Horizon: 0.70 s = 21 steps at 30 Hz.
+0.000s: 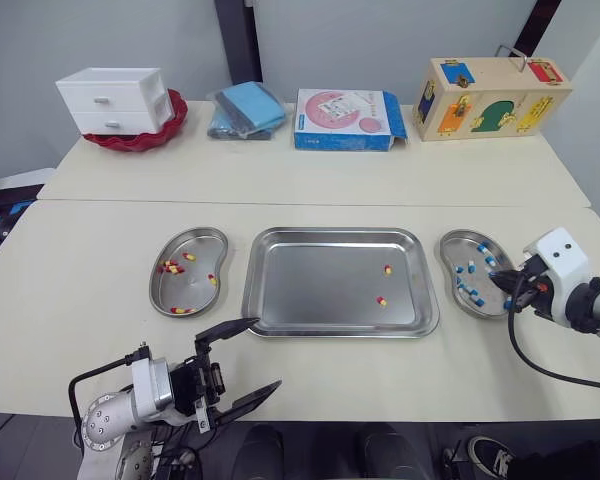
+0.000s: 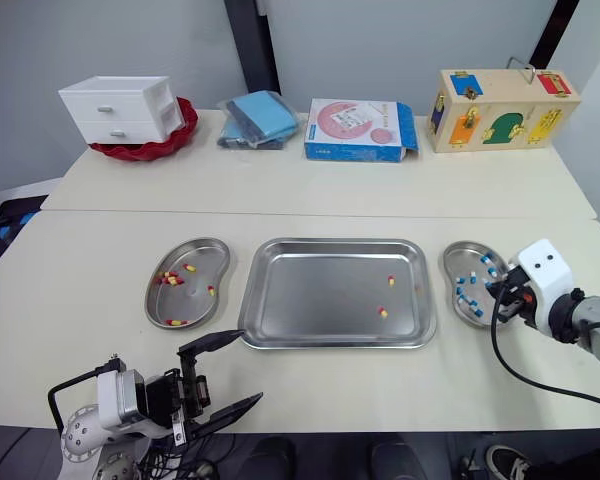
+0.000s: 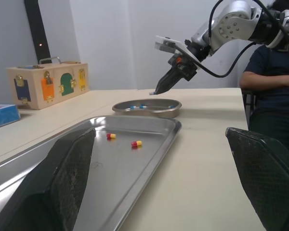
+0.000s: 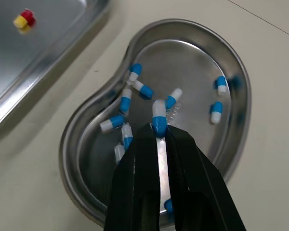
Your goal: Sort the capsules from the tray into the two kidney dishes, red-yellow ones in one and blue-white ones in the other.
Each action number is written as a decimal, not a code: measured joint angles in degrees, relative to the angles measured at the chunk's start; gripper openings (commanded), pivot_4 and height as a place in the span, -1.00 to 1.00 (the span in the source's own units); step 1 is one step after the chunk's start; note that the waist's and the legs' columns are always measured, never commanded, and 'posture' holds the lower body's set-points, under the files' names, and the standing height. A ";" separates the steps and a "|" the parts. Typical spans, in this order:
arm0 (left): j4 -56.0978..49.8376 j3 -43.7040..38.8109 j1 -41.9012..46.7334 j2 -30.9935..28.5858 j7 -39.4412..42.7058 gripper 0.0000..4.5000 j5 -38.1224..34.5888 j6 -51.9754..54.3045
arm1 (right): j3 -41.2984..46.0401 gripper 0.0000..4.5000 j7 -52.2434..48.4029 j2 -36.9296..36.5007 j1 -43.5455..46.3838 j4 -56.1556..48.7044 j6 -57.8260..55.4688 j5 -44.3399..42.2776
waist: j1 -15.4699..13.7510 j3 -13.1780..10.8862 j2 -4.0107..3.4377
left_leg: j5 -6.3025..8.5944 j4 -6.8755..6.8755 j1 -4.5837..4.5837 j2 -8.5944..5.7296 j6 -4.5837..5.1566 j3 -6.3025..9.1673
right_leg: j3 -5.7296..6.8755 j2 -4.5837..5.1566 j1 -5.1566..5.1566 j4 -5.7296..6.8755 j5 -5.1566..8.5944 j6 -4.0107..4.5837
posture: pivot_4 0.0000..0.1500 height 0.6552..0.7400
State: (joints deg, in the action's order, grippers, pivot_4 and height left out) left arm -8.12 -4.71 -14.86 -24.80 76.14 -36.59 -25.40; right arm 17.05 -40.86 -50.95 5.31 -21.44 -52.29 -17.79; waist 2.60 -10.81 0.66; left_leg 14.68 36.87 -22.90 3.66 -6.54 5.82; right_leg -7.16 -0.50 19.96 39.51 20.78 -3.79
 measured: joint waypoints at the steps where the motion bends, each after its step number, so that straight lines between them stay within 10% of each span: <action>1: 0.24 0.00 0.00 0.05 0.30 1.00 -0.13 0.00 | 0.00 -1.00 0.28 0.00 0.02 0.04 -0.05 0.00 | 0.00 0.00 0.00 | 0.00 0.00 -0.01 0.00 0.00 0.01 | 0.00 0.00 0.00 0.00 0.00 0.00 | 1.00 1.00; 7: 0.69 0.00 -0.05 0.09 0.71 1.00 -0.33 0.13 | 0.00 -1.00 1.56 0.00 0.06 0.39 -0.91 -0.02 | -0.16 0.00 0.00 | 0.00 0.00 -0.01 0.00 0.00 0.01 | 0.01 0.00 -0.01 -0.01 0.00 0.00 | 1.00 1.00; 21: -3.00 0.01 -0.07 0.07 -3.57 1.00 0.19 2.91 | -0.01 0.76 2.40 -0.01 0.20 1.42 -1.21 -0.16 | -0.24 0.00 0.00 | 0.00 0.01 0.00 0.00 0.00 0.02 | 0.02 0.00 -0.02 -0.01 0.00 0.00 | 1.00 1.00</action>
State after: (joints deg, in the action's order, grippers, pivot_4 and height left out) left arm -11.12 -4.69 -14.92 -24.73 72.57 -36.39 -22.49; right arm 17.04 -38.46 -50.96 5.51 -20.02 -53.50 -17.95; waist 2.36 -10.81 0.66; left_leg 14.68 36.88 -22.90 3.66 -6.54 5.83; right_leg -7.15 -0.50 19.93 39.49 20.78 -3.79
